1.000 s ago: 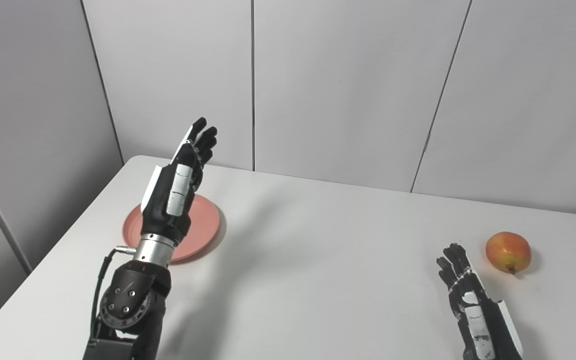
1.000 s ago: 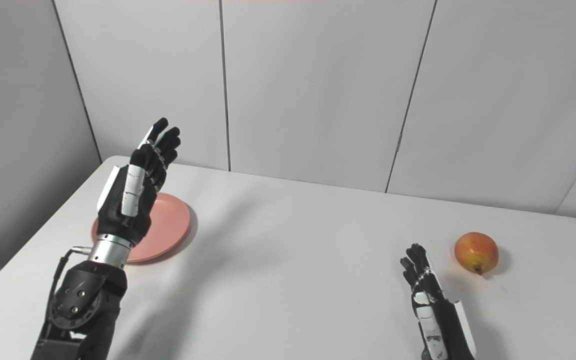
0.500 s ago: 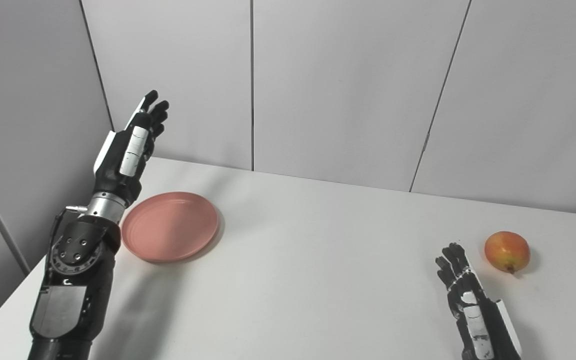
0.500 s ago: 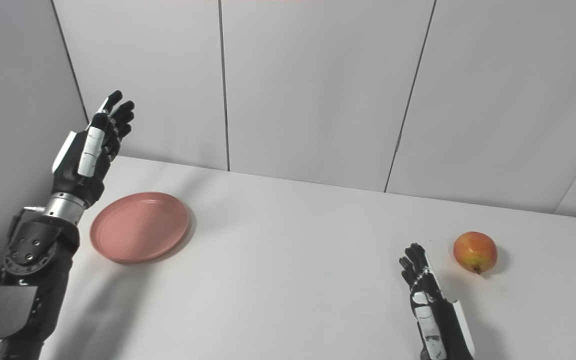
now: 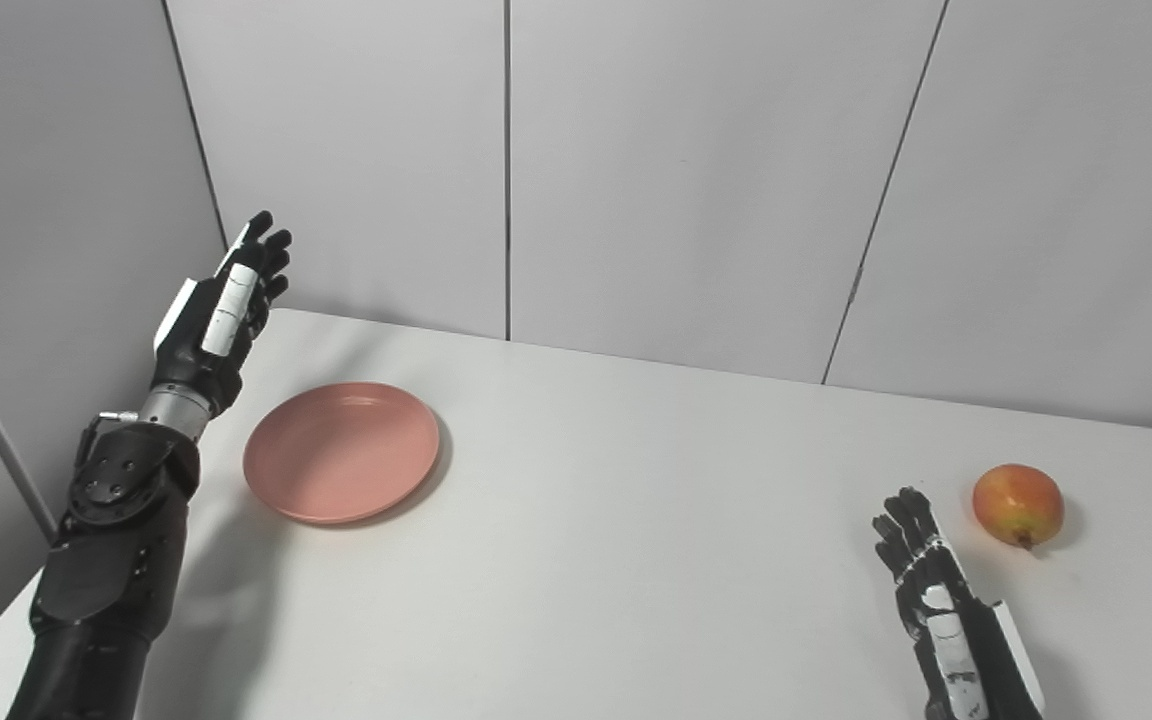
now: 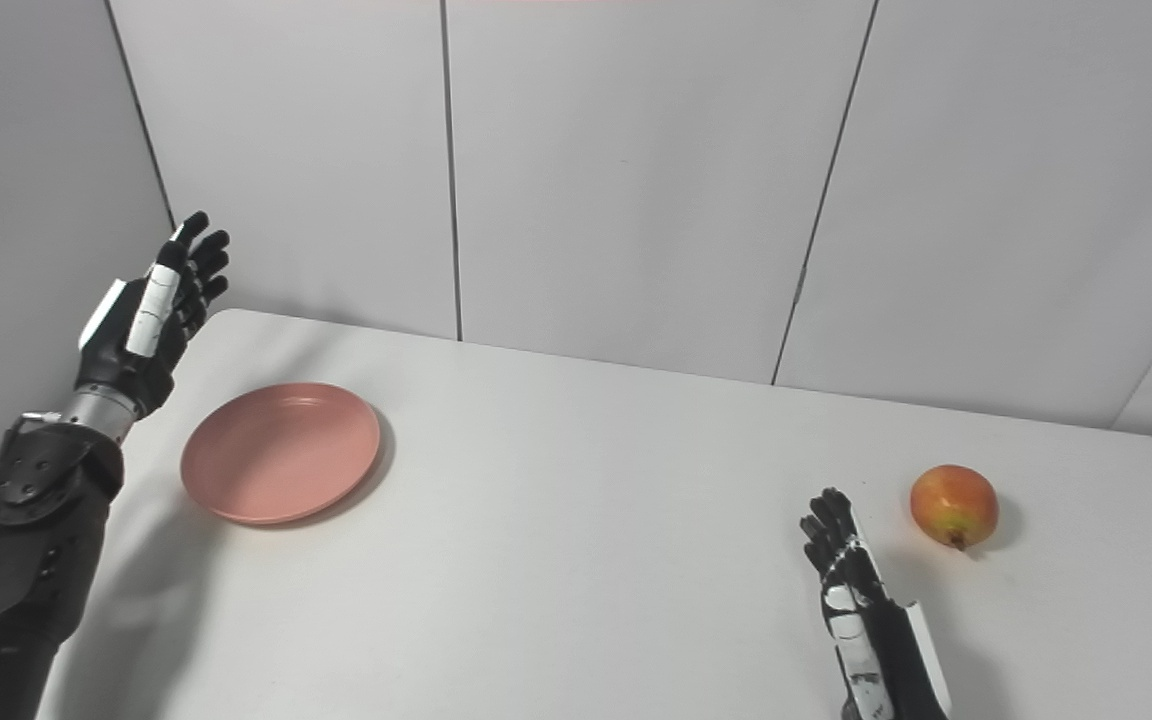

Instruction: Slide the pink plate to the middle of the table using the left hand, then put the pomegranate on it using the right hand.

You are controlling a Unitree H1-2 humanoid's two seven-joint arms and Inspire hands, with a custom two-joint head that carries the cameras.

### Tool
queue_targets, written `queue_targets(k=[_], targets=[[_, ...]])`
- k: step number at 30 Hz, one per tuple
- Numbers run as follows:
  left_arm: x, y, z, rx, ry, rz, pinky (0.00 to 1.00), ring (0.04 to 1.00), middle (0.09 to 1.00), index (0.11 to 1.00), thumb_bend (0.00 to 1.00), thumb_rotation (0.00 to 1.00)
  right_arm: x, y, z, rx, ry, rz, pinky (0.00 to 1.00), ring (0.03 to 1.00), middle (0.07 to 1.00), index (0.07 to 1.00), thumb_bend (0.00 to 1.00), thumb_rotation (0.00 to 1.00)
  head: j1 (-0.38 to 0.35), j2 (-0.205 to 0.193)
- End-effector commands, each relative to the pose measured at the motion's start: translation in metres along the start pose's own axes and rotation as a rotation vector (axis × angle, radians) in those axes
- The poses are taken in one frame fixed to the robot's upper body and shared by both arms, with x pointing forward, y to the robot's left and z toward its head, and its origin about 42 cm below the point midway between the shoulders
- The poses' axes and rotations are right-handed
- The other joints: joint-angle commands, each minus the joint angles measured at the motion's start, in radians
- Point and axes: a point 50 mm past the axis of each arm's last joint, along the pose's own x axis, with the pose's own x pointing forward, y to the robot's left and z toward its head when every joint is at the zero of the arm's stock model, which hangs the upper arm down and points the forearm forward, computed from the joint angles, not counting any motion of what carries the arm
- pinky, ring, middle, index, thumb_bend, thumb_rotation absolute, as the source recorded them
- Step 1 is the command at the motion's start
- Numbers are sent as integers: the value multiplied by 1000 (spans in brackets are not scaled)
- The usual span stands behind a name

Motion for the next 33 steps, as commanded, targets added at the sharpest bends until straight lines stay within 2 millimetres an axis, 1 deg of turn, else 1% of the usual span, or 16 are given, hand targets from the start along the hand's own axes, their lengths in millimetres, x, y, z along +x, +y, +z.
queue_targets(k=[1,3,6,10,14,17,23,27,33], targets=[[24,11,40,31,-141,-1,1000,997,973,978,987,878,-28,-2,-24,11,94,-26,1000,968,973,974,729,897,1,1],[23,13,33,10,-120,6,1000,998,972,982,997,867,-27,-3,-25,13,95,-23,1000,969,974,976,726,895,1,1],[20,13,20,-15,-93,4,1000,1000,980,993,977,866,-27,-3,-25,15,95,-23,1000,970,975,978,723,892,0,7],[17,15,3,-3,-69,4,1000,1000,983,1000,950,893,-28,-3,-24,17,96,-26,1000,963,969,971,746,882,0,11],[17,22,-11,10,-49,30,1000,1000,987,1000,956,882,-29,-3,-22,17,96,-25,1000,964,972,975,757,887,0,16],[17,25,-16,16,-37,53,1000,1000,975,1000,966,876,-30,-4,-22,17,96,-25,1000,964,972,976,755,888,0,17],[13,35,-33,1,16,62,1000,1000,976,1000,999,839,-30,-5,-21,13,104,-24,1000,960,967,968,747,887,1,19],[11,41,-44,17,44,85,1000,972,947,981,1000,819,-31,-6,-22,15,105,-23,1000,961,967,967,750,883,1,23],[9,47,-52,3,73,101,1000,950,927,963,1000,814,-31,-6,-23,11,109,-22,1000,960,968,969,759,887,1,23]])
